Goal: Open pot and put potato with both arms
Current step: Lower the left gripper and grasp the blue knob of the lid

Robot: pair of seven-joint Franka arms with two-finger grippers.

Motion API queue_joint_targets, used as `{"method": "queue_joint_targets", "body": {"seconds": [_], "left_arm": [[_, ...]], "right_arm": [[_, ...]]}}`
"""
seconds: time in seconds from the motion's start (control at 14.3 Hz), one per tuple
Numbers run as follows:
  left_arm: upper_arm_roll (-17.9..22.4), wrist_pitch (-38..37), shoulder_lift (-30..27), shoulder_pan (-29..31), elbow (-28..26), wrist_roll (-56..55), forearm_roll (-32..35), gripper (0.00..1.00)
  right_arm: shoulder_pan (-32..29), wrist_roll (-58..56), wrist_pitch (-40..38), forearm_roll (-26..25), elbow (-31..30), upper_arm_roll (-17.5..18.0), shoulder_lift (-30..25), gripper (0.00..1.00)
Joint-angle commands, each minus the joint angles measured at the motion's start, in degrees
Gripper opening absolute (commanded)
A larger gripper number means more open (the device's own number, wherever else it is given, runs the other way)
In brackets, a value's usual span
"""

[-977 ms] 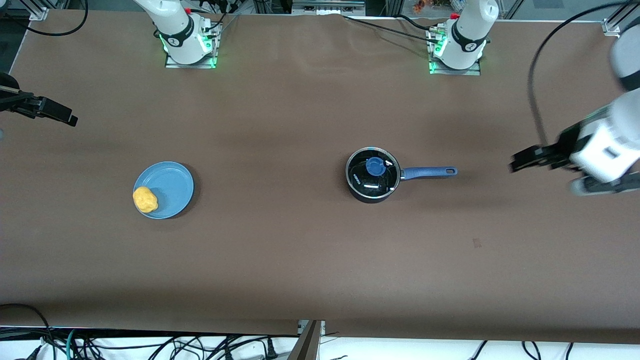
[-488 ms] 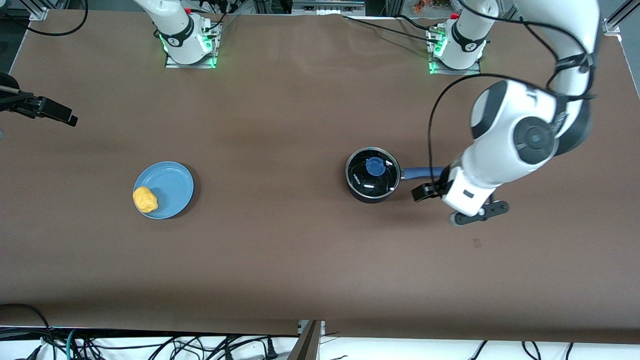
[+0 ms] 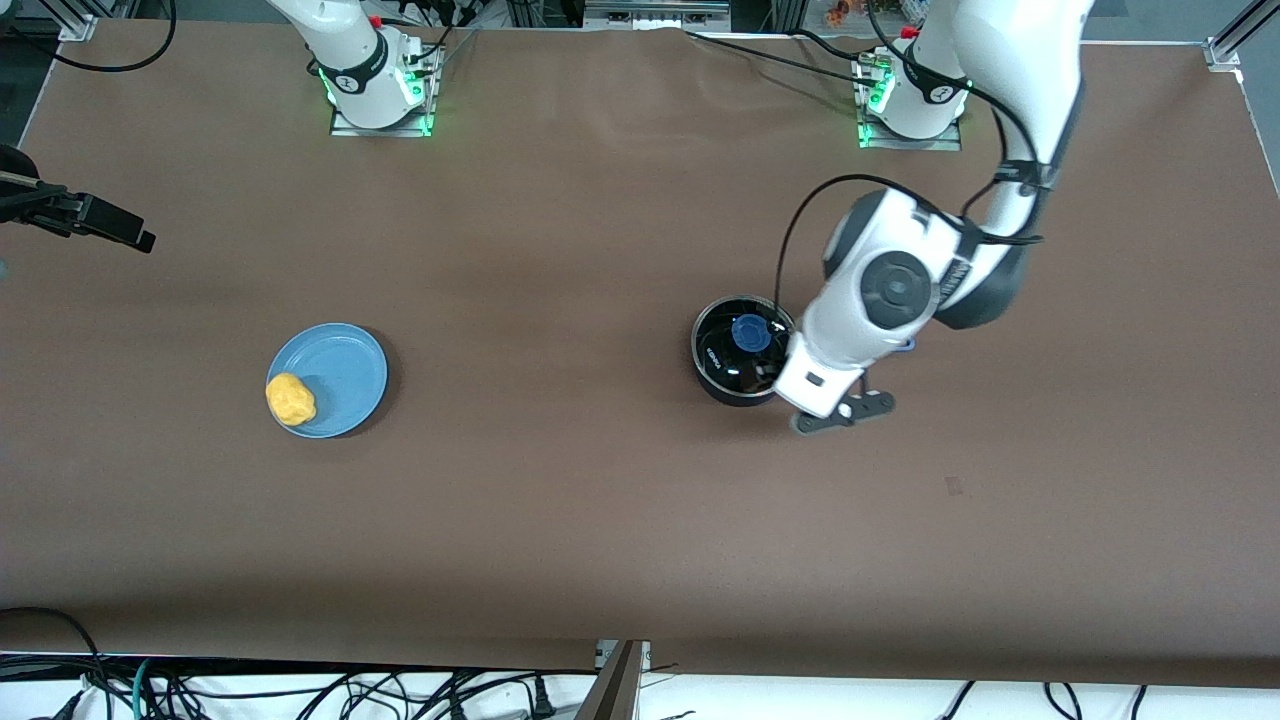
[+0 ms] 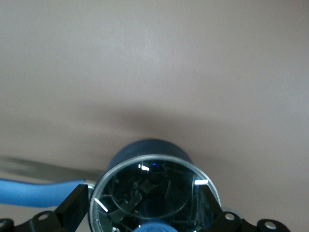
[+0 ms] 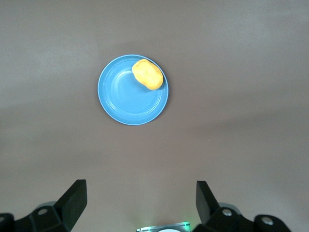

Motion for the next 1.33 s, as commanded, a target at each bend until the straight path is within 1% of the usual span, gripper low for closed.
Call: {"method": "queue_joint_targets", "body": {"seconds": [0.0, 0.14, 0.42, 0.49, 0.7, 0.84, 1.05, 1.12, 1.19, 1.26], "left_arm": [[-2.3, 1.6, -2.5, 0.1, -4.9, -3.0, 3.7, 1.0], [-3.6, 1.9, -3.2, 0.2, -6.7, -3.1, 3.6, 1.0], [-4.9, 7.3, -5.0, 0.2, -13.2, -4.1, 3.7, 1.0], [-5.9, 7.4, -5.0, 0.6, -13.4, -4.4, 3.8, 1.0], [-6.1, 7.3, -5.2, 0.5, -13.8, -4.4, 3.9, 0.99], [-6.2, 7.3, -5.2, 0.4, -13.8, -4.4, 3.9, 0.9], [-6.2, 7.2, -5.2, 0.4, -13.8, -3.8, 4.0, 0.72], [-6.2, 7.2, -5.2, 0.4, -13.8, -3.6, 4.0, 0.69], [-6.2, 7.2, -5.2, 0.4, -13.9, -3.4, 4.9, 0.69], [-6.3, 7.2, -5.2, 0.4, -14.2, -3.3, 7.3, 0.69]], "right_arm": [[0.0, 0.2, -0.2, 1.0, 0.6, 0.6, -0.1, 1.0], [0.4, 0.3, -0.6, 0.9, 0.6, 1.8, -0.2, 1.0], [0.2, 0.3, -1.0, 0.9, 0.4, 1.5, -0.3, 1.0], [0.2, 0.3, -0.9, 0.9, 0.4, 1.5, -0.3, 1.0], [0.1, 0.3, -0.9, 0.9, 0.4, 1.3, -0.2, 1.0], [0.1, 0.3, -0.9, 0.9, 0.4, 1.4, -0.3, 1.0], [0.1, 0.3, -0.9, 0.9, 0.6, 1.4, -0.2, 1.0], [0.1, 0.3, -0.8, 0.9, 0.6, 1.4, -0.2, 1.0], [0.1, 0.2, -0.6, 0.9, 0.7, 1.3, -0.1, 1.0], [-0.2, -0.3, -0.4, 0.8, 0.8, 1.3, 0.1, 1.0]]}}
